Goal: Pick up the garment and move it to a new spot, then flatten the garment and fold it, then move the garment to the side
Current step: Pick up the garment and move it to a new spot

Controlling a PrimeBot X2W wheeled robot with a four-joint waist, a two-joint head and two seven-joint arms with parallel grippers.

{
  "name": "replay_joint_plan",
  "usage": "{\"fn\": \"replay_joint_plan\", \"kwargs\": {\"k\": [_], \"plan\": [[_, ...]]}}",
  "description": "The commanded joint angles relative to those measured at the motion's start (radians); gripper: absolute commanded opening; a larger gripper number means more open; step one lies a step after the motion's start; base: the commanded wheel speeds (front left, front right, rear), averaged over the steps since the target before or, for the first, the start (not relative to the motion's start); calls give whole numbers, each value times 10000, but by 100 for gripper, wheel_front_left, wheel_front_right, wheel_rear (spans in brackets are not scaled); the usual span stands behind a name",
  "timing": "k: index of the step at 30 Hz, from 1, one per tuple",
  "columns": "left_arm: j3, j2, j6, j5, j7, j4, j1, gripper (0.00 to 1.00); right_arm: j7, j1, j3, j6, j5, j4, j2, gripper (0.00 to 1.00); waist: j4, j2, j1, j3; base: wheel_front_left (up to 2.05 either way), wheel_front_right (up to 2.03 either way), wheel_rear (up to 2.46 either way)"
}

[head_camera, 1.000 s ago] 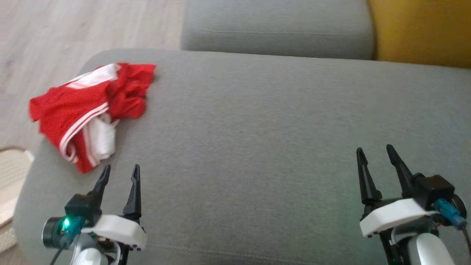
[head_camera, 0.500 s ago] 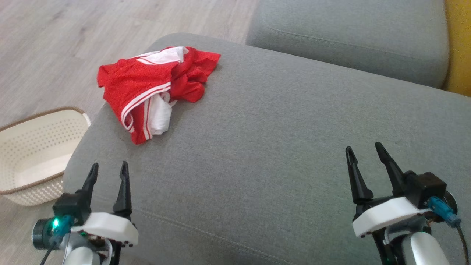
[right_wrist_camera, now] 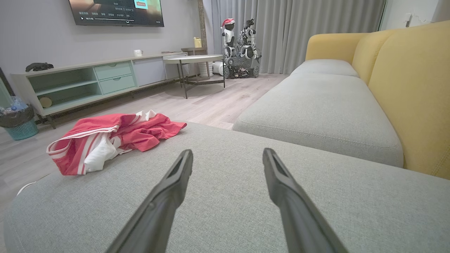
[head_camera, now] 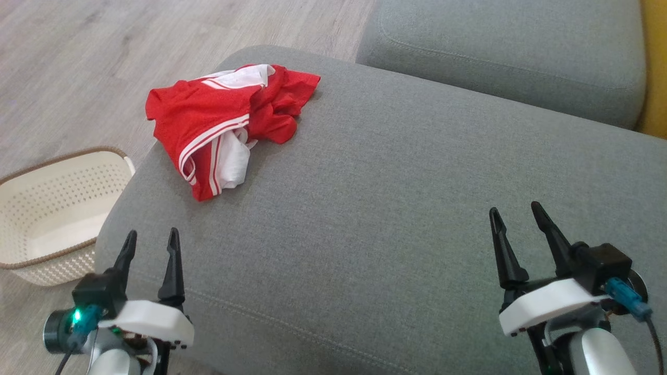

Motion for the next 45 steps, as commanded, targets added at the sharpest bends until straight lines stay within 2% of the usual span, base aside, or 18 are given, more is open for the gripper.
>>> {"fn": "replay_joint_plan", "kwargs": {"k": [1,12,18,23,29,32,37,41,42,43,44,45], "plan": [[355,97,-9,26,-122,-339,-442,100,-7,-206,198,-7,90,-400,-45,100,9,0,0,9,0,0,0],[513,141,-60,86,-122,-538,-707,100,141,-330,157,-7,52,-594,-45,100,-67,0,0,449,0,0,0],[780,127,-151,11,-122,-630,-1460,100,513,-719,60,-7,-290,-1074,-45,100,-316,0,0,1439,0,0,0],[1001,190,-340,-58,-122,-196,-2603,100,876,-1168,25,-7,-650,-1494,-46,100,-531,0,0,2372,0,0,0],[1161,431,-742,-133,-122,1367,-4443,100,1194,-1641,29,-7,-859,-1863,-159,100,-668,0,0,3344,0,0,0],[1223,724,-948,-188,-122,3192,-5590,100,1326,-1902,186,-7,-892,-1943,-213,100,-775,0,0,3804,0,0,0],[1223,1157,-1041,-164,-76,5618,-6782,100,1375,-2216,391,-7,-876,-1931,-286,100,-914,0,0,4141,0,0,0],[1107,1344,-1088,-142,23,7166,-7522,100,1388,-2329,393,-7,-838,-1900,-304,100,-954,0,0,4243,0,0,0],[1088,1379,-1097,-144,21,7452,-7680,78,1389,-2342,376,-7,-832,-1892,-302,100,-957,0,0,4251,0,0,0],[1048,1405,-1116,-136,16,7693,-7822,16,1388,-2350,360,-7,-825,-1882,-298,100,-957,0,0,4252,0,0,0],[1026,1425,-1135,-146,1,7871,-7958,0,1383,-2360,342,-7,-816,-1870,-295,100,-952,0,0,4250,0,0,0],[1017,1451,-1144,-152,-22,7986,-8077,0,1370,-2366,318,-7,-810,-1852,-291,100,-942,0,0,4232,0,0,0]]}}
